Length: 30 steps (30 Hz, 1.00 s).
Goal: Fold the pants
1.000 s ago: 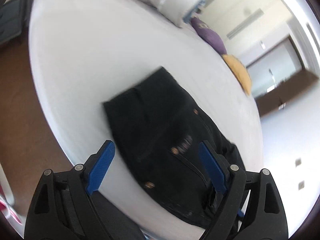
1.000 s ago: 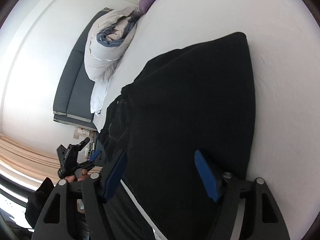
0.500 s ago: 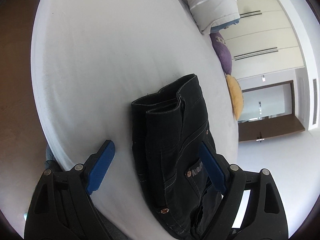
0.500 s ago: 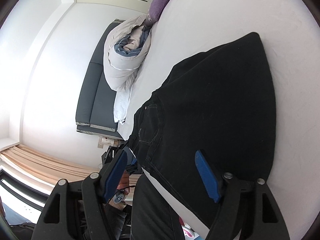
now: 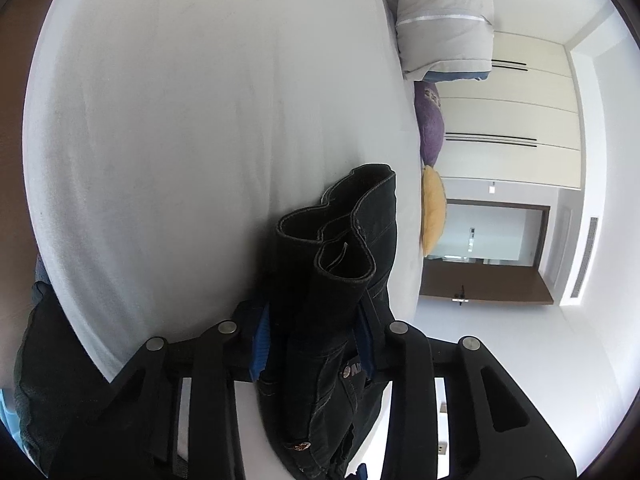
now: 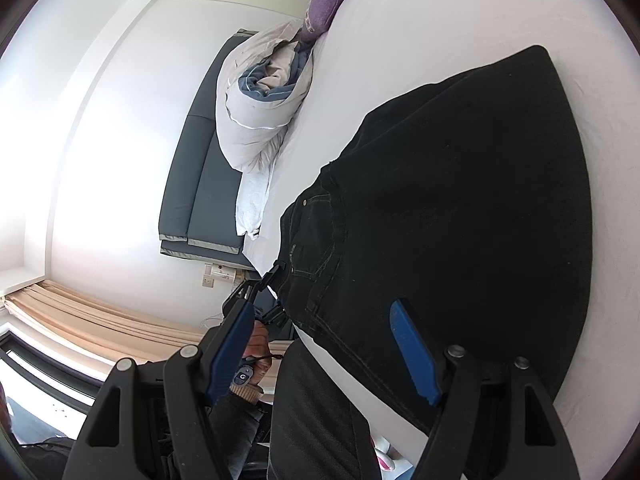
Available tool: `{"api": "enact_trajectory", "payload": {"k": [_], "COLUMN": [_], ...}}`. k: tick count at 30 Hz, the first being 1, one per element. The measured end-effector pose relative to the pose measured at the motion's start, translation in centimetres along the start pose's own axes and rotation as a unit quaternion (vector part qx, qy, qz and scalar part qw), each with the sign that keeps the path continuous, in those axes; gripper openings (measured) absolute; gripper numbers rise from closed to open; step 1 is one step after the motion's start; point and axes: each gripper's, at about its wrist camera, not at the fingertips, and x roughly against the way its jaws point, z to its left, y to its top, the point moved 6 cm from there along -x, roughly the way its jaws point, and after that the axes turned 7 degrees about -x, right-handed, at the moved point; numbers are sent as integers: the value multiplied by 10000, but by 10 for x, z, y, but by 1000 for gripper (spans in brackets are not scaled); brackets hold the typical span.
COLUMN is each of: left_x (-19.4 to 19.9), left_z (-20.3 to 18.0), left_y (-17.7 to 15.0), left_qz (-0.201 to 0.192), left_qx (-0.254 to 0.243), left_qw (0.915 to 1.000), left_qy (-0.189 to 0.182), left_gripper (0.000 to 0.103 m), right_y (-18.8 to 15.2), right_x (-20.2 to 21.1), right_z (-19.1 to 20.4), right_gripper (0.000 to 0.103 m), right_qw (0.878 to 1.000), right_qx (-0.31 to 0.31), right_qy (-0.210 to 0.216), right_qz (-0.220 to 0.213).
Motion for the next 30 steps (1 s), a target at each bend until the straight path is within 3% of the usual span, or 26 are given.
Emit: {"api": "enact_trajectory", "payload": {"k": [8,14,17,19,21,23,26,30], "left_x": [3,8,11,8,8,8,8,10], "left_z": [-15,-44,-41,-40,-39,-41,-49,-66], "left_y": [0,-3,-7,-6,-6,-5,-5,-10], "left_qz": [-161,-274,-278,-282,-280,-280,-301,-330], "left_qx": [-112,-606,-557,-475,-438,-432,-572,-715], "left_qw": [9997,9971,9974,9978,9980,9981,9972,9964], "left_qy": [166,361,367,362,359,334,382,303], "left_gripper": [15,14,14,14,14,14,14,13], "right_y": [8,33,54,67,74,70,65,67], "right_x": [-32,-89,-125,-151,-180,-197,-200,-197], "right_z": [21,56,65,56,31,18,26,21], "right_gripper": [74,74,74,75,78,74,74,73], "right_qw": [9995,9972,9969,9971,9946,9898,9883,9917], "right_qx": [175,541,405,244,-127,-25,401,237], "right_qy": [-68,5,241,49,-445,-866,-976,-805], "right_qz": [241,515,632,716,928,1133,1105,977]}}
